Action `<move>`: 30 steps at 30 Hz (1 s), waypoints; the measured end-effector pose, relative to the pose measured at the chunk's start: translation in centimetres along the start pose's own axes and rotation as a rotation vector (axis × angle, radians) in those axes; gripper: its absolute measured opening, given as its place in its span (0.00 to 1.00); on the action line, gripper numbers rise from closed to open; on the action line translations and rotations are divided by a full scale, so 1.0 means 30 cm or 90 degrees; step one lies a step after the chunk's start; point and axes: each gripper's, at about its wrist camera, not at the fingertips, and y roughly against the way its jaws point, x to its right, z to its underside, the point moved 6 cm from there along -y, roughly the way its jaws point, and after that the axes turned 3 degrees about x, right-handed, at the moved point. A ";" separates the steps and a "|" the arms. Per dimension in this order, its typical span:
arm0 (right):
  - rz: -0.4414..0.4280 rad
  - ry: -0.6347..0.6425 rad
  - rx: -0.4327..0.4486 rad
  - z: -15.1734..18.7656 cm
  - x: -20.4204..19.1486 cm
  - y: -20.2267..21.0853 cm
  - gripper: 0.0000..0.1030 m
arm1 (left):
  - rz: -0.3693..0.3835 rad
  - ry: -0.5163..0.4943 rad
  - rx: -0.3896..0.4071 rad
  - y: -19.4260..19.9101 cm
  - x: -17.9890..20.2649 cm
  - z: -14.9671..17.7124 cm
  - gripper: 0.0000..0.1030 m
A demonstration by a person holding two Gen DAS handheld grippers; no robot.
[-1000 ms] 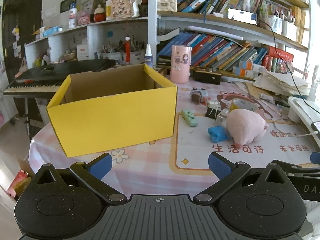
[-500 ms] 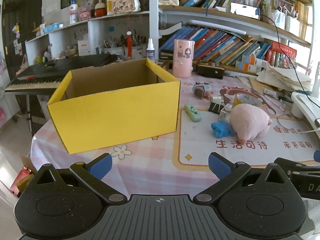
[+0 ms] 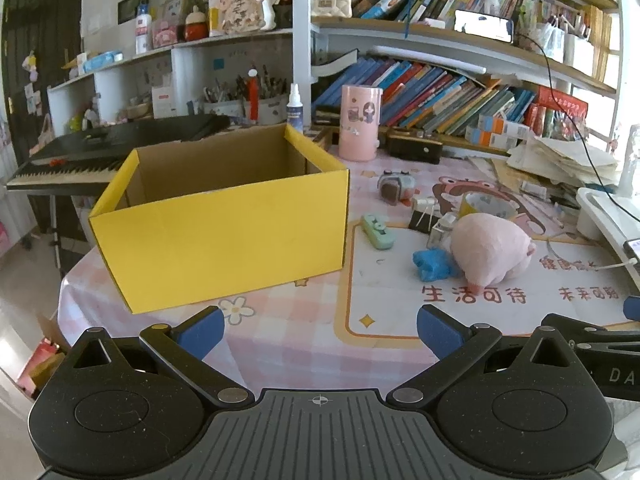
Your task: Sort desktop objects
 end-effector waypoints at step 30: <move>-0.006 -0.009 -0.001 -0.009 0.027 0.026 1.00 | 0.021 -0.030 -0.007 0.030 0.060 -0.003 1.00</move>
